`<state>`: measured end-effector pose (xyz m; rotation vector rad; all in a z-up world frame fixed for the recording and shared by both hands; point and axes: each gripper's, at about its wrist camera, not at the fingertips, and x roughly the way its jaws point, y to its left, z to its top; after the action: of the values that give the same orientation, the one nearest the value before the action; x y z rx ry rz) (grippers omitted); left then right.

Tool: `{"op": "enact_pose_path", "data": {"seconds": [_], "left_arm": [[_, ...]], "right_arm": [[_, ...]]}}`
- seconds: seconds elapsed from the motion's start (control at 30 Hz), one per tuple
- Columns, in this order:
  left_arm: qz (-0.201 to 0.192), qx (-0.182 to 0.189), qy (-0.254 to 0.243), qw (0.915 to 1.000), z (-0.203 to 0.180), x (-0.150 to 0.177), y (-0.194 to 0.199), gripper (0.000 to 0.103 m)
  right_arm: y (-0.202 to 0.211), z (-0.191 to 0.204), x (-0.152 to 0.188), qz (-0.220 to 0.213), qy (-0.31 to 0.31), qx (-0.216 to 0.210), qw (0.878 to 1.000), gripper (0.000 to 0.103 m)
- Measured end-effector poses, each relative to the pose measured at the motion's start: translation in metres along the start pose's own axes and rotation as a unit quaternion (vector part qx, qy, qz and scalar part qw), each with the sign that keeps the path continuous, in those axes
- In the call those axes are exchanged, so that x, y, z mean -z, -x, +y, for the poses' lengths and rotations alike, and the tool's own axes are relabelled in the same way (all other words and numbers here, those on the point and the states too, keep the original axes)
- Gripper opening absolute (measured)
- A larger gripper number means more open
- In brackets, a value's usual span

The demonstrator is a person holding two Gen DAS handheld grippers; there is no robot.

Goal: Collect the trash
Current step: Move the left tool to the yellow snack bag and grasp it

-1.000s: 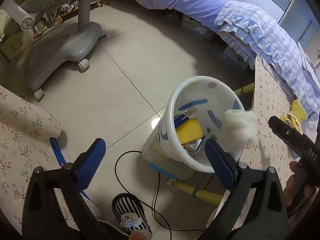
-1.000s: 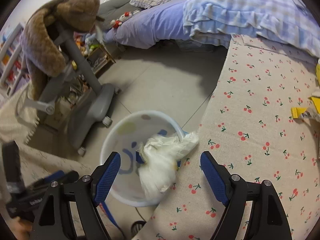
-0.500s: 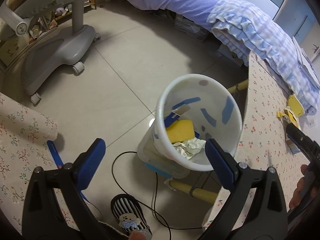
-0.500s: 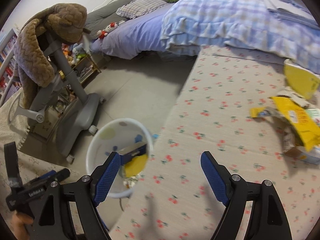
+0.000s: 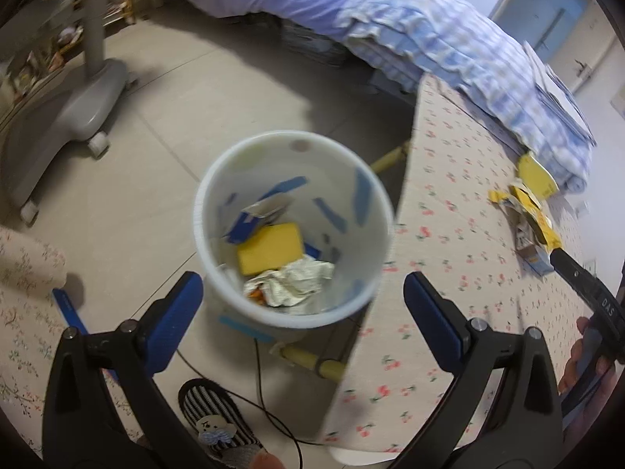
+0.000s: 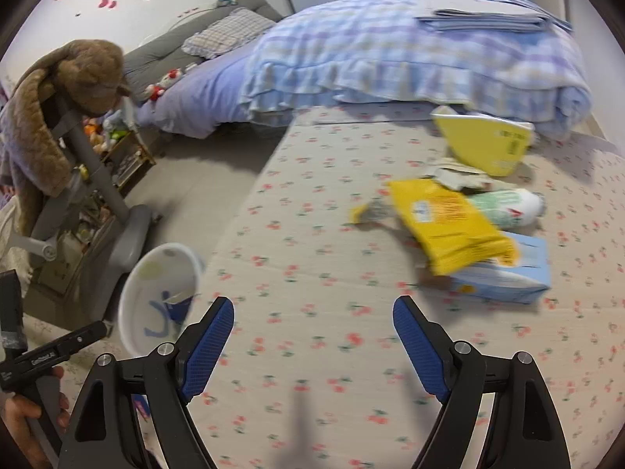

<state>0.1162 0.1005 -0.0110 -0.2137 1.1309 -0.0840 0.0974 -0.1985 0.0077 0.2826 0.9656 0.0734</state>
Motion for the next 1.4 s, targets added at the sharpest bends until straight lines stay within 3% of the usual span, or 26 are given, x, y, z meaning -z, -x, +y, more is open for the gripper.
{"op": "enact_pose_path", "data": {"seconds": [0.17,0.53,0.73,1.0,1.17,1.4], "left_arm": [[0.004,0.008,-0.045,0.9989,-0.043,-0.004,-0.008,0.102],[0.009,0.036,-0.088,0.9954,-0.138,-0.008,-0.024,0.102],[0.017,0.053,-0.076,0.9956,-0.171,-0.01,-0.035,0.102],[0.026,0.118,-0.073,0.99,-0.22,-0.011,-0.05,0.102],[0.013,0.15,-0.082,0.9851,-0.25,-0.014,-0.057,0.094],[0.002,0.14,-0.096,0.9855,-0.294,-0.017,-0.073,0.094]], "right_arm": [[0.016,-0.036,-0.004,-0.009,-0.009,0.021,1.0,0.087],[0.045,-0.102,-0.011,-0.023,-0.053,0.049,0.997,0.087],[0.054,-0.135,-0.011,-0.021,-0.08,0.06,0.995,0.087],[0.062,-0.175,-0.004,-0.015,-0.088,0.084,0.992,0.087],[0.064,-0.197,0.003,-0.006,-0.089,0.101,0.991,0.087],[0.063,-0.224,0.012,0.012,-0.13,0.087,0.988,0.087]]}}
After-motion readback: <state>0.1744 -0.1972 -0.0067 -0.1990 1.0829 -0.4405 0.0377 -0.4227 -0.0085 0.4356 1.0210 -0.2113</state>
